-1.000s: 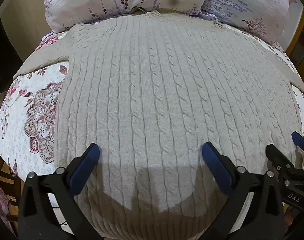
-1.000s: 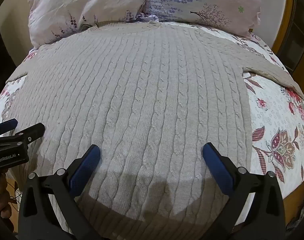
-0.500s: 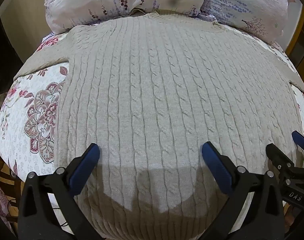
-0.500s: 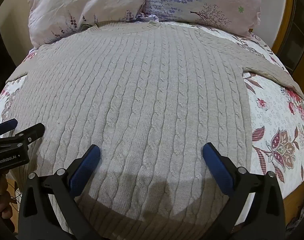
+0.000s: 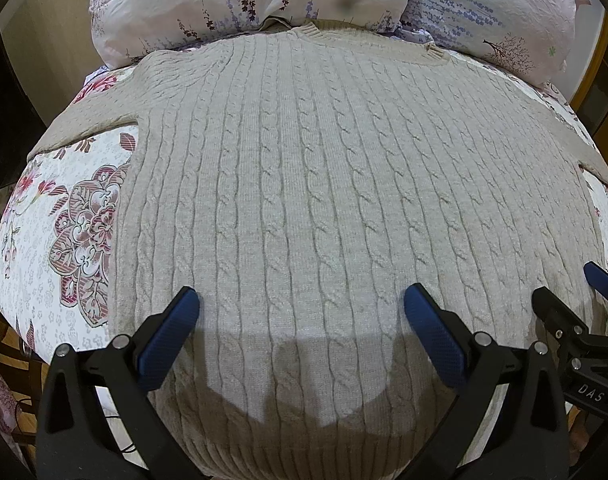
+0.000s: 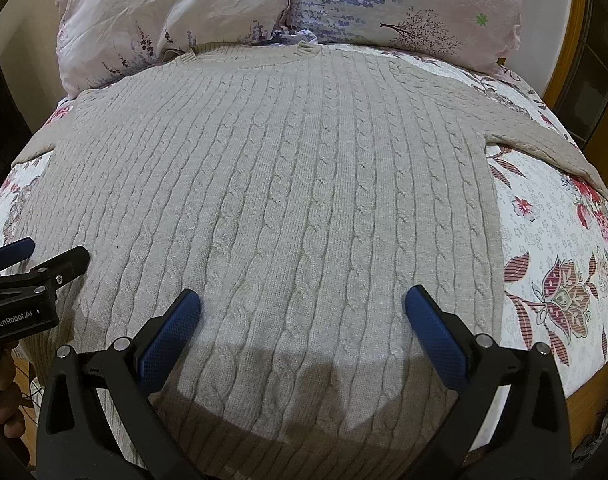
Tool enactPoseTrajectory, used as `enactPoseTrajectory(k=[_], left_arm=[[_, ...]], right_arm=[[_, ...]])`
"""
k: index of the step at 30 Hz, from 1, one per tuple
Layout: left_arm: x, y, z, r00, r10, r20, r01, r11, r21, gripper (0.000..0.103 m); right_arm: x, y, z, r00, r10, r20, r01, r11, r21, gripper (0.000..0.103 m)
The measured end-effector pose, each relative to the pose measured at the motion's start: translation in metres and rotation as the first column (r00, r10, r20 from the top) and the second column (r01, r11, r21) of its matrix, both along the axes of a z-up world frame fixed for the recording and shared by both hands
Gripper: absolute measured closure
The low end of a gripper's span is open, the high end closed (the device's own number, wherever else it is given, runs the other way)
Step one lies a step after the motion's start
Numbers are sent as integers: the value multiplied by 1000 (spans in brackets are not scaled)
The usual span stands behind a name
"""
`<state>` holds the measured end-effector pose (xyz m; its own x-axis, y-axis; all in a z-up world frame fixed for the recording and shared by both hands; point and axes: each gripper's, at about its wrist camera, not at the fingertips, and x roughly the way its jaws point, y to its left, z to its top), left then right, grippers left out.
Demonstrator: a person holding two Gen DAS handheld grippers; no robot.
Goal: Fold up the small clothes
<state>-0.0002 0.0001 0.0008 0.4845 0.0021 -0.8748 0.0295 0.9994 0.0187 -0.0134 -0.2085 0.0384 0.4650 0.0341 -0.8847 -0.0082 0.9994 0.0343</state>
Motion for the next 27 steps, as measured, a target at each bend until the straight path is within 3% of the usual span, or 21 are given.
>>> enactPoseTrajectory(k=[27], left_arm=[[-1, 0, 0, 1000, 0, 4, 0, 1000, 1, 2]], right_arm=[[-1, 0, 1, 1000, 5, 8, -5, 1000, -1, 1]])
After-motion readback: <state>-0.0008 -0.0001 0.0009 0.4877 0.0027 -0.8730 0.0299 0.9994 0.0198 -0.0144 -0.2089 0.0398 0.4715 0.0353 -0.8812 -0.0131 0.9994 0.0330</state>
